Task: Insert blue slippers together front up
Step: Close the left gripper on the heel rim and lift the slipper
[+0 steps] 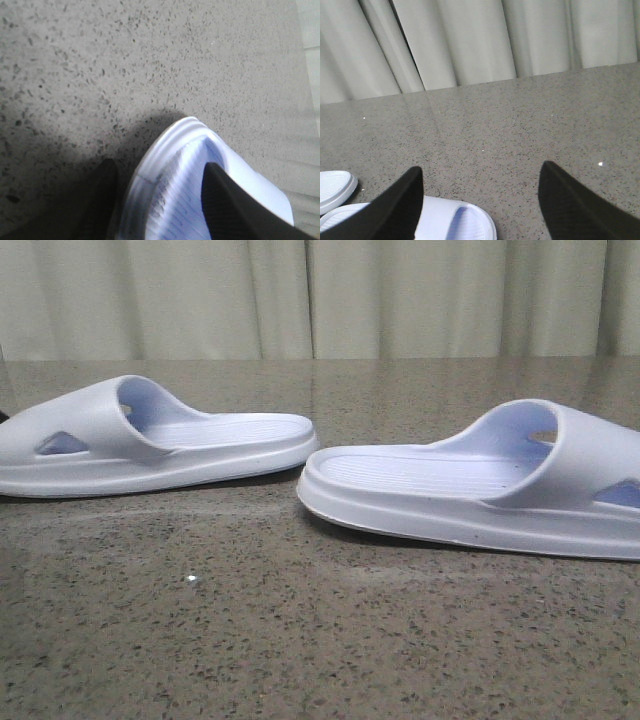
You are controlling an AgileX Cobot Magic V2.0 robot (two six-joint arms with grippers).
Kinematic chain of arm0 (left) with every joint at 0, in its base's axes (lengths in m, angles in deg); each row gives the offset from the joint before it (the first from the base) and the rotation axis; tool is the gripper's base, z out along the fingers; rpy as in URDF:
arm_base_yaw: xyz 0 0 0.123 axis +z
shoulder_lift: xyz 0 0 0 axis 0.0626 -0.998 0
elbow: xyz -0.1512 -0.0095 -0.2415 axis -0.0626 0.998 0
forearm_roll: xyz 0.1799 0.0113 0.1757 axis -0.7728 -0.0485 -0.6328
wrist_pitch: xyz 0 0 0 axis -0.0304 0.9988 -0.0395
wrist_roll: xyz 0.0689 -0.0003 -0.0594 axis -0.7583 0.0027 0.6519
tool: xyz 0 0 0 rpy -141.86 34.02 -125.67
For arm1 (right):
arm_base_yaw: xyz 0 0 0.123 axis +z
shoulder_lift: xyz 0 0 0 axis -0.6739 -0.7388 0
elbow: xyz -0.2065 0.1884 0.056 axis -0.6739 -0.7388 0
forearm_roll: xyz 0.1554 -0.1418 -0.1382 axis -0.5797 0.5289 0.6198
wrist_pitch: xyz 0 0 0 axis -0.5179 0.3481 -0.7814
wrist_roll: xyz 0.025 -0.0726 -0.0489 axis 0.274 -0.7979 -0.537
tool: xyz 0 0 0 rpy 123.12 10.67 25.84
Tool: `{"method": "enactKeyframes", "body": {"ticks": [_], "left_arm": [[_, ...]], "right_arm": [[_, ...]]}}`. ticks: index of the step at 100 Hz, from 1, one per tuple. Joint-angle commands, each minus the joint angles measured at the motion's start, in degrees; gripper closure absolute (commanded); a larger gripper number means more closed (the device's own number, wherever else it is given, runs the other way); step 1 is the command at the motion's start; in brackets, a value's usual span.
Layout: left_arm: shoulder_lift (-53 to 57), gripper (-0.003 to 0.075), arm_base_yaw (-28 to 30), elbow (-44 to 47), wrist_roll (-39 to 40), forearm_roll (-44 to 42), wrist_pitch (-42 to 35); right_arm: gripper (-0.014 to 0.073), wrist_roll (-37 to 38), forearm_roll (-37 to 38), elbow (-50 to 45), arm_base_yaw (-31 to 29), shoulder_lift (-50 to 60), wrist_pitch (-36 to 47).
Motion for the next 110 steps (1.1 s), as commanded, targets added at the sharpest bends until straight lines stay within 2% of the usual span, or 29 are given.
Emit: {"method": "enactKeyframes", "body": {"ticks": [1,33,76,94,110], "left_arm": [[-0.58,0.0373,-0.32,0.31,-0.02,-0.65,3.95],[-0.58,0.039,-0.32,0.31,-0.02,-0.65,4.14],[-0.58,0.0706,-0.32,0.31,-1.38,-0.65,3.42],[-0.58,0.0703,-0.32,0.31,-2.55,-0.55,3.07],[-0.23,0.0703,-0.32,0.31,-7.81,3.1,3.33]], "right_arm": [[0.0169,-0.17,-0.93,1.76,0.1,-1.26,4.72],[0.0169,-0.17,-2.5,1.76,0.1,-1.26,4.72],[0.0169,-0.17,-2.72,1.76,0.1,-1.26,4.72],[0.0169,-0.17,-2.72,1.76,0.1,-1.26,4.72],[0.0169,-0.17,-2.72,1.76,0.1,-1.26,4.72]]}}
